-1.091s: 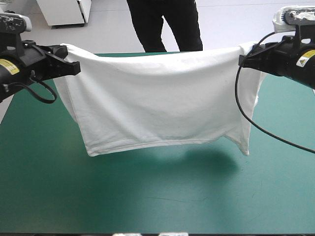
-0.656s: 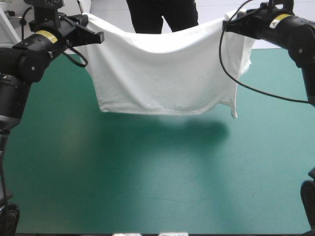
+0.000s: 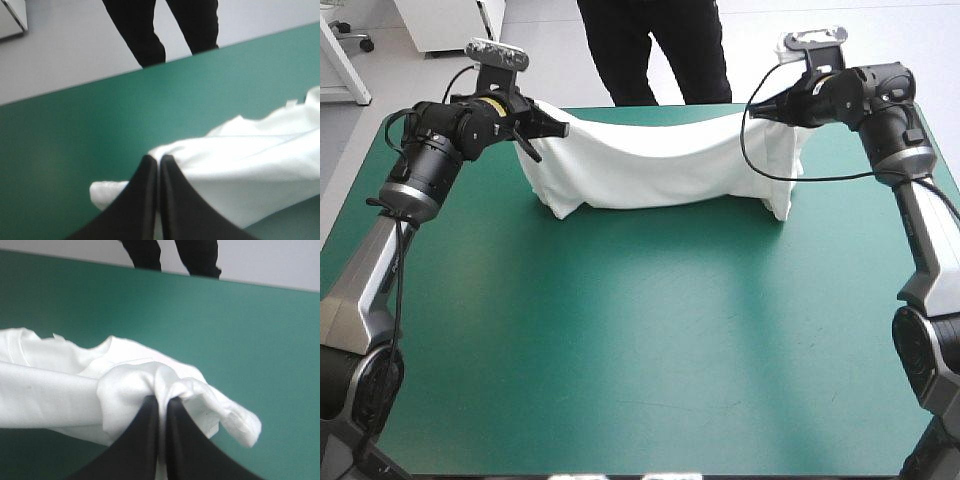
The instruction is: Fold the cloth
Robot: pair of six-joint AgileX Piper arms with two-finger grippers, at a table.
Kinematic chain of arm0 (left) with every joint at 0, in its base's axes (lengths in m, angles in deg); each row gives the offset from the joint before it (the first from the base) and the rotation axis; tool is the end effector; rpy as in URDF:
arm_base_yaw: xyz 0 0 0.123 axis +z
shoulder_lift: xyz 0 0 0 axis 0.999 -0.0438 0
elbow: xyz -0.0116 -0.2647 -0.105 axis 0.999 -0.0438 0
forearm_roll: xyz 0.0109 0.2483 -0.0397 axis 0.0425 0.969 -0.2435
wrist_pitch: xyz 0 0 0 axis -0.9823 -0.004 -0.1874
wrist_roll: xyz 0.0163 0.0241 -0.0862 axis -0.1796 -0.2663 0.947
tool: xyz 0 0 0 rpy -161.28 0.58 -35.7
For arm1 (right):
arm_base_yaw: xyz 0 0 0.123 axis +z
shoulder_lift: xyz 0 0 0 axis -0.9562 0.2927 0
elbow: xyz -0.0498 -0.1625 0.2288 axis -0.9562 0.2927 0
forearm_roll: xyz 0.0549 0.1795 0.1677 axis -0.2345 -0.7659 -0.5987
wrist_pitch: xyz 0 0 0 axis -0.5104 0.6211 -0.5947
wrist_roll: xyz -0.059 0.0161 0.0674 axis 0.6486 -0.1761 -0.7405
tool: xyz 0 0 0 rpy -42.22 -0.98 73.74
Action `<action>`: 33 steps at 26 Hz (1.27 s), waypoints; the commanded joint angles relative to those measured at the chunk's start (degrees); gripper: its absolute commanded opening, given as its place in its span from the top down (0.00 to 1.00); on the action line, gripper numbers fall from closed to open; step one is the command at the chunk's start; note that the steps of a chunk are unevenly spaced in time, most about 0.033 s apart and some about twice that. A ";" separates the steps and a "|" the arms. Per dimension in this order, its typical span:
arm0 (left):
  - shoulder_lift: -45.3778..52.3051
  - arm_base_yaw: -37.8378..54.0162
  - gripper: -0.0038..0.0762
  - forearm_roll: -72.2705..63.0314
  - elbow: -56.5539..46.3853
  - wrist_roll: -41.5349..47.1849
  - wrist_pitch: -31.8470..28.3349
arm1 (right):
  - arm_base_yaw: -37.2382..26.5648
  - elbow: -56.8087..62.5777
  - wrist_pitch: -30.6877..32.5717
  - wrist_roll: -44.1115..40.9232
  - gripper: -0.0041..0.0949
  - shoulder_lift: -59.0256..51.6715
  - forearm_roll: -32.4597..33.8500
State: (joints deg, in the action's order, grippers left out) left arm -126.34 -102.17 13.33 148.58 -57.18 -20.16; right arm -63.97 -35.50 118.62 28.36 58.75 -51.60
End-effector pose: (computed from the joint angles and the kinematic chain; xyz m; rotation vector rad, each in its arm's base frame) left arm 0.3823 -0.0978 0.4078 0.3741 2.0951 -0.0596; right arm 0.4095 0.0698 0.4082 -0.2039 2.2671 0.1424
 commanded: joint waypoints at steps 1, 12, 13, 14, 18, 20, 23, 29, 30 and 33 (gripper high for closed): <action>6.54 0.12 0.96 -0.01 -4.79 0.17 -2.28 | -0.38 3.15 0.06 1.36 0.98 -3.40 -1.69; 21.22 -0.05 0.96 -3.20 -32.44 0.05 -2.66 | -0.38 25.92 8.22 3.82 0.98 -16.59 -5.06; 22.41 -0.16 0.96 -3.31 -34.19 0.05 -2.66 | -0.38 27.62 8.12 3.82 0.98 -17.95 -5.06; 23.24 -0.16 0.96 -3.55 -35.37 0.05 -2.66 | -0.38 29.32 7.96 3.71 0.98 -19.24 -5.06; 27.64 -2.31 0.96 -5.57 -42.47 -0.19 -1.97 | -0.38 37.50 6.96 3.58 0.98 -23.25 -5.22; 28.07 -3.50 0.96 -5.47 -44.63 -0.29 -0.26 | -0.38 40.50 7.07 3.58 0.98 -23.75 -6.10; 27.96 -4.03 0.96 -5.72 -46.16 0.30 3.10 | -0.38 44.19 7.37 3.96 0.98 -24.04 -7.33; 28.07 -4.04 0.96 -6.43 -49.00 0.30 4.19 | -0.38 50.64 8.18 4.63 0.98 -24.40 -7.22; 28.07 -4.04 0.96 -7.21 -49.73 0.30 4.47 | -0.38 51.49 8.18 4.75 0.98 -24.59 -7.22; 28.07 -4.15 0.96 -8.17 -51.90 0.18 5.36 | -0.38 53.57 8.29 5.32 0.98 -24.94 -7.22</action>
State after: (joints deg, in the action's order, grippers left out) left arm -99.88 -105.80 6.61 96.95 -57.39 -14.16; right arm -64.01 17.82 127.13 32.69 36.30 -58.72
